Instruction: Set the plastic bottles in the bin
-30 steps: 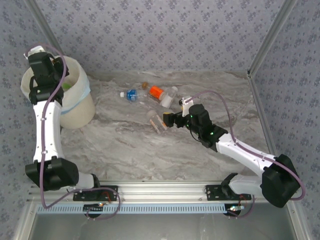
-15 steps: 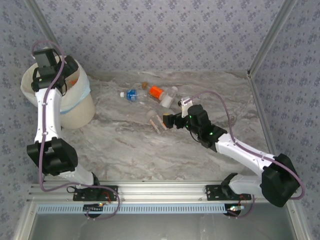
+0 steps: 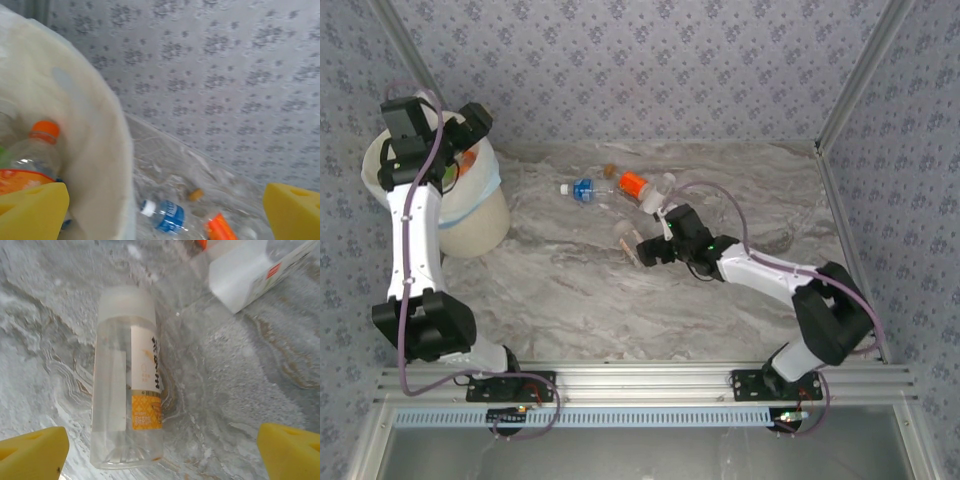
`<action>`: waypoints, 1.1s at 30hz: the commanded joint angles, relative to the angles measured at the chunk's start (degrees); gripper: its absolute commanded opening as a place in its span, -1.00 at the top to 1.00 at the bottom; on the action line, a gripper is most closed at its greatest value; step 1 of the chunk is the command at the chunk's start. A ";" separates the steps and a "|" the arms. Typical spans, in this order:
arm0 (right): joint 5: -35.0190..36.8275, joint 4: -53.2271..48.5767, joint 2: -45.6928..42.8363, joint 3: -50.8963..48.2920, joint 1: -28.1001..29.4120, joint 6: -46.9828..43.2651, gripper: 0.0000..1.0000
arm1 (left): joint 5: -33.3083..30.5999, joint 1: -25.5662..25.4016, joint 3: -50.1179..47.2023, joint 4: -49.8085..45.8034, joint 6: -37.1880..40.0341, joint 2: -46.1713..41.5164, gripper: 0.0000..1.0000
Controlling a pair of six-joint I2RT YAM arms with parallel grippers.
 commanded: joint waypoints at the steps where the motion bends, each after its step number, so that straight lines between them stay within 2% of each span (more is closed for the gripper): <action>1: -0.62 -5.40 4.54 4.16 1.06 -0.76 -0.94 | 6.19 0.17 -1.82 2.29 -3.10 -3.32 -0.99; 6: -0.10 -7.55 10.57 8.42 2.16 0.10 -0.87 | 12.80 -0.16 -10.07 9.83 -10.17 -7.06 -0.99; 10: 1.66 -9.34 15.20 11.81 2.80 1.37 -0.80 | 15.98 -3.03 -15.25 12.77 -13.39 -9.25 -0.99; 20: 2.60 -9.22 20.45 13.85 3.89 2.03 -0.61 | 9.08 -18.80 -21.47 11.14 -10.84 -10.20 -0.99; 23: 2.90 -8.34 20.81 13.38 4.33 1.79 -0.50 | 5.82 -21.14 -22.70 10.60 -10.31 -10.19 -0.99; 33: 4.98 -6.51 19.09 11.51 5.36 1.59 -0.24 | 5.20 -24.01 -24.92 10.53 -10.06 -7.71 -0.99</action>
